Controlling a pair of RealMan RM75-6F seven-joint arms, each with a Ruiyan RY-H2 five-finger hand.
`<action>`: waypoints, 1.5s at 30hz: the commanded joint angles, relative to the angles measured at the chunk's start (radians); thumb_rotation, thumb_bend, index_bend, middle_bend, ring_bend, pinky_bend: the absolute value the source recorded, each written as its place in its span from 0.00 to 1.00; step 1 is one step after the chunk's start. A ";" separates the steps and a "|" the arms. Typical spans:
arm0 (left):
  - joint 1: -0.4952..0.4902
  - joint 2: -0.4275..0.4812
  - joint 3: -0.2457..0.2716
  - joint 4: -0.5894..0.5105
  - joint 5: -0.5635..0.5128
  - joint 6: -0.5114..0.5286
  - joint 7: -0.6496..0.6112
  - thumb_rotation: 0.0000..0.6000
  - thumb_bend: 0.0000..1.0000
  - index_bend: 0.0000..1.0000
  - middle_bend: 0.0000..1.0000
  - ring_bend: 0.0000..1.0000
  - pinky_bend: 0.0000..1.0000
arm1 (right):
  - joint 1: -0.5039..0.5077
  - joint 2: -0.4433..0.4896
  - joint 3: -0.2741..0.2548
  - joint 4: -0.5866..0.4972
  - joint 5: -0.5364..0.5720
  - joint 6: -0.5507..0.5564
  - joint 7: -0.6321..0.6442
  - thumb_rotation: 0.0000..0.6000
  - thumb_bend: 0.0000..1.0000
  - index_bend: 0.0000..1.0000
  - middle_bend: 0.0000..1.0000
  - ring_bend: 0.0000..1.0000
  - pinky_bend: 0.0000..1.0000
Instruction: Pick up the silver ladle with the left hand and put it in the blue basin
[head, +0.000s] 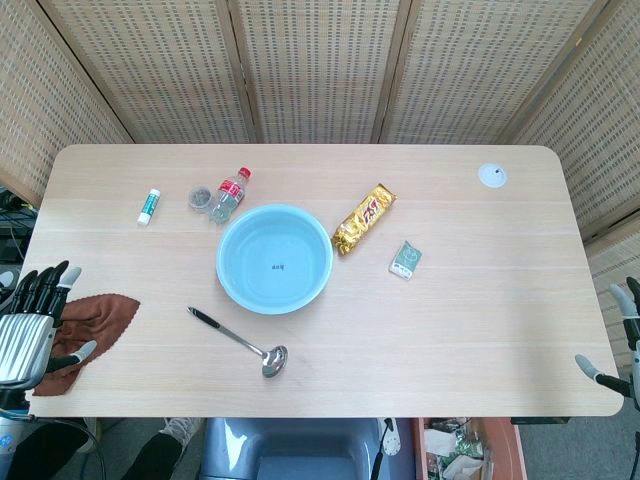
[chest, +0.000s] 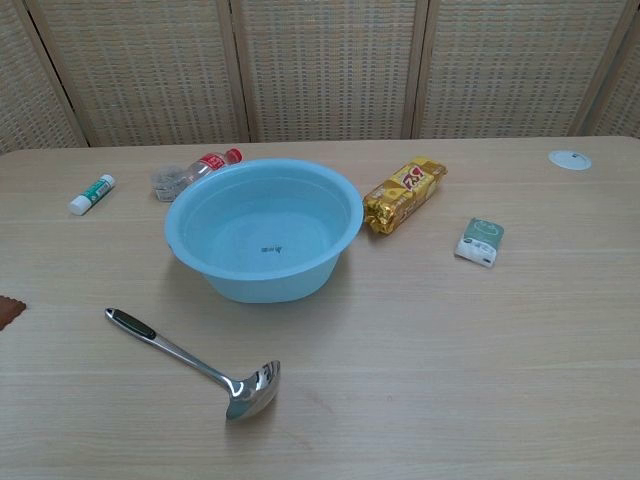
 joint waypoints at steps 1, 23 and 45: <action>0.000 0.000 0.001 -0.001 0.001 0.000 0.002 1.00 0.14 0.00 0.00 0.00 0.00 | 0.000 0.000 0.001 0.000 0.001 0.001 -0.002 1.00 0.00 0.00 0.00 0.00 0.00; -0.191 -0.090 -0.004 0.297 0.103 -0.226 -0.152 1.00 0.15 0.00 0.91 0.88 0.96 | 0.010 -0.003 -0.002 -0.008 0.010 -0.030 -0.017 1.00 0.00 0.00 0.00 0.00 0.00; -0.418 -0.260 0.113 0.667 0.244 -0.483 -0.377 1.00 0.16 0.32 1.00 0.97 1.00 | 0.026 -0.012 -0.003 -0.014 0.030 -0.070 -0.050 1.00 0.00 0.00 0.00 0.00 0.00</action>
